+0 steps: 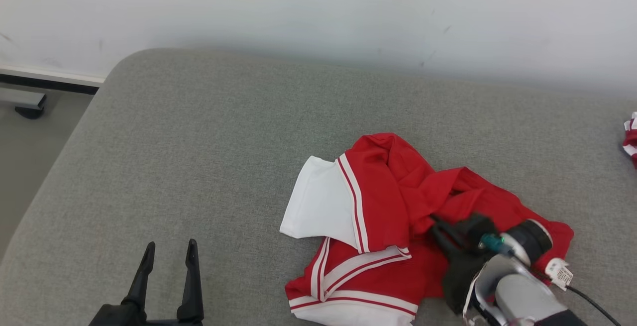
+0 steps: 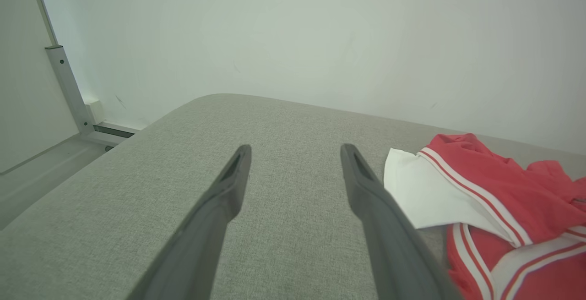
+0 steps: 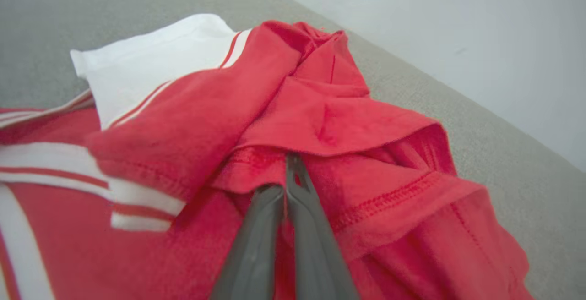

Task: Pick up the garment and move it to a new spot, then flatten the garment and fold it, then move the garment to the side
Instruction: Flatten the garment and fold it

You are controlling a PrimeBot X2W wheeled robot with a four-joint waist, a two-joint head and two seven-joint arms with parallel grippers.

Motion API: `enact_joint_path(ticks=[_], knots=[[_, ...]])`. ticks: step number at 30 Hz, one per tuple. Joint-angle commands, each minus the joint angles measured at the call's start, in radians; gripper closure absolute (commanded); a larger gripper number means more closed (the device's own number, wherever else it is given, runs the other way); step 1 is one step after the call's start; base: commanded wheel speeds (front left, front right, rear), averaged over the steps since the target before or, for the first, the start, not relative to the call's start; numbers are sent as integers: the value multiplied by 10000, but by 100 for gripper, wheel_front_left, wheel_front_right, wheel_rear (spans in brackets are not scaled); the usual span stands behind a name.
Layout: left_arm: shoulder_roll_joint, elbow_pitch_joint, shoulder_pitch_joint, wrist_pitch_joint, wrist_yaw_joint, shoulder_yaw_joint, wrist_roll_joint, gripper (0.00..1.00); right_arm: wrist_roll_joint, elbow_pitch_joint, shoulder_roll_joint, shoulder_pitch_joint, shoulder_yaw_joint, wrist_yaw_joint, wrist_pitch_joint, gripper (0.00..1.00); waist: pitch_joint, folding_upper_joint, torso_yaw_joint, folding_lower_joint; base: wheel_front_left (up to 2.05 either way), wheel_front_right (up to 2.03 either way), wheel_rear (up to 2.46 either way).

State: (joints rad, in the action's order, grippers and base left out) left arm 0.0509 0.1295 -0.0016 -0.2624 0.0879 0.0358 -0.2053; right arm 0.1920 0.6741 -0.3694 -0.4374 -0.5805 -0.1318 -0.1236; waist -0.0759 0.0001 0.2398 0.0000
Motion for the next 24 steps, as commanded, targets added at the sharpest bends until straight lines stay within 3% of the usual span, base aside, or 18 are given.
enact_joint_path(ticks=[1, 7, 13, 19, 24], knots=[[-11, -51, 85, -33, -16, -62, 48, 0, 462, 89, 164, -134, 311, 29, -291, 100, 65, -1, -53, 0, 0, 0, 0], [-9, -123, 185, -33, -59, -115, 20, 0, 1649, -235, -37, -681, 1191, 29, -653, 100, 135, -1, -337, 0, 0, 0, 0], [-9, -104, -50, -33, -44, 110, -61, 0, 2638, -399, -563, -1682, 2069, 29, -252, 100, -63, -1, -443, 0, 0, 0, 0], [-8, -6, -297, -33, -10, 356, -102, 0, 3223, 636, -976, -3019, 2842, 29, 155, 100, -312, -1, -182, 0, 0, 0, 0], [-9, 46, -451, -31, 8, 449, -148, 0, 2924, 1780, -1005, -4058, 3080, 29, -40, 100, -463, -1, -1, 0, 0, 0, 0]])
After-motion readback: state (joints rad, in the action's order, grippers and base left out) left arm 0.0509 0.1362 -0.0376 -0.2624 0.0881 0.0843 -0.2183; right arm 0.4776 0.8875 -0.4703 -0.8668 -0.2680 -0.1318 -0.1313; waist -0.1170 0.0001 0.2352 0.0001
